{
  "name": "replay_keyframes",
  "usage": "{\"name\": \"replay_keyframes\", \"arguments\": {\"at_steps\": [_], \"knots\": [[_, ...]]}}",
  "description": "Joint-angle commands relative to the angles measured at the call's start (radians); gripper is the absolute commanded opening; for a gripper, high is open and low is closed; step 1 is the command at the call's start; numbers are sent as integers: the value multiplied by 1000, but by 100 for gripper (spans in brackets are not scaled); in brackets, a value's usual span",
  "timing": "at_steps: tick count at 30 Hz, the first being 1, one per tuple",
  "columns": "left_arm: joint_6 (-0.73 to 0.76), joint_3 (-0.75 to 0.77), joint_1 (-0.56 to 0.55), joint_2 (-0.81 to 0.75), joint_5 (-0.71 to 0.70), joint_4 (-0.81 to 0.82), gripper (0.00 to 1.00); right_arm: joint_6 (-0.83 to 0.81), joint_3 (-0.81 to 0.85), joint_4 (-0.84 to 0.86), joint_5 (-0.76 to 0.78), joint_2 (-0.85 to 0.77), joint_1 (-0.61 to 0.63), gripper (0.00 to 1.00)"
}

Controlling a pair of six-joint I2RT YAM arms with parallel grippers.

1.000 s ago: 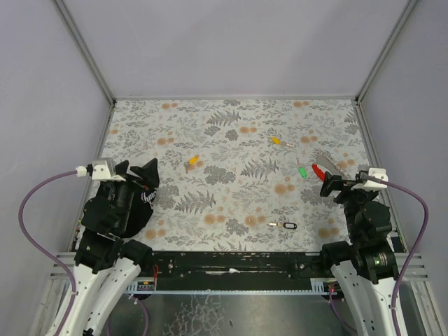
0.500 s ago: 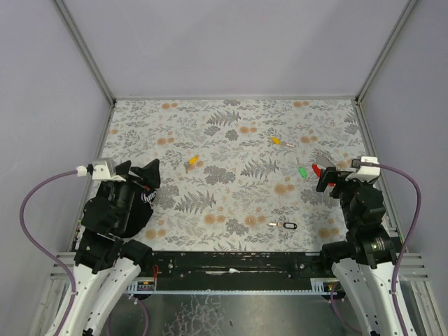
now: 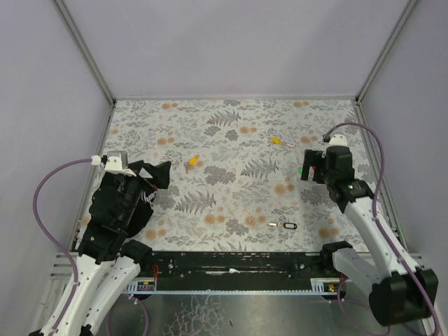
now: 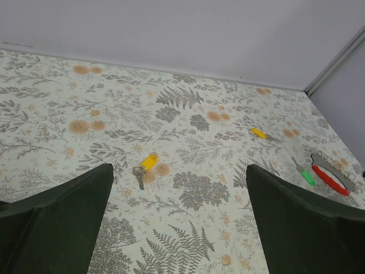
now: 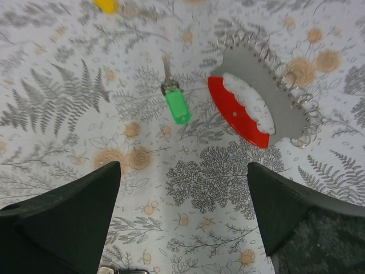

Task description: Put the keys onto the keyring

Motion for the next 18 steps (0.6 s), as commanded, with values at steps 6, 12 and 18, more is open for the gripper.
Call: {"name": "replay_keyframes", "arguments": {"at_steps": [6, 12, 18], "knots": [[31, 12, -34, -24, 10, -4, 100, 15, 43, 191, -119, 301, -202, 98], [39, 10, -48, -37, 12, -4, 100, 14, 97, 262, -152, 479, -323, 95], [46, 10, -57, -47, 6, -10, 100, -72, 214, 248, -179, 667, -379, 96]]}}
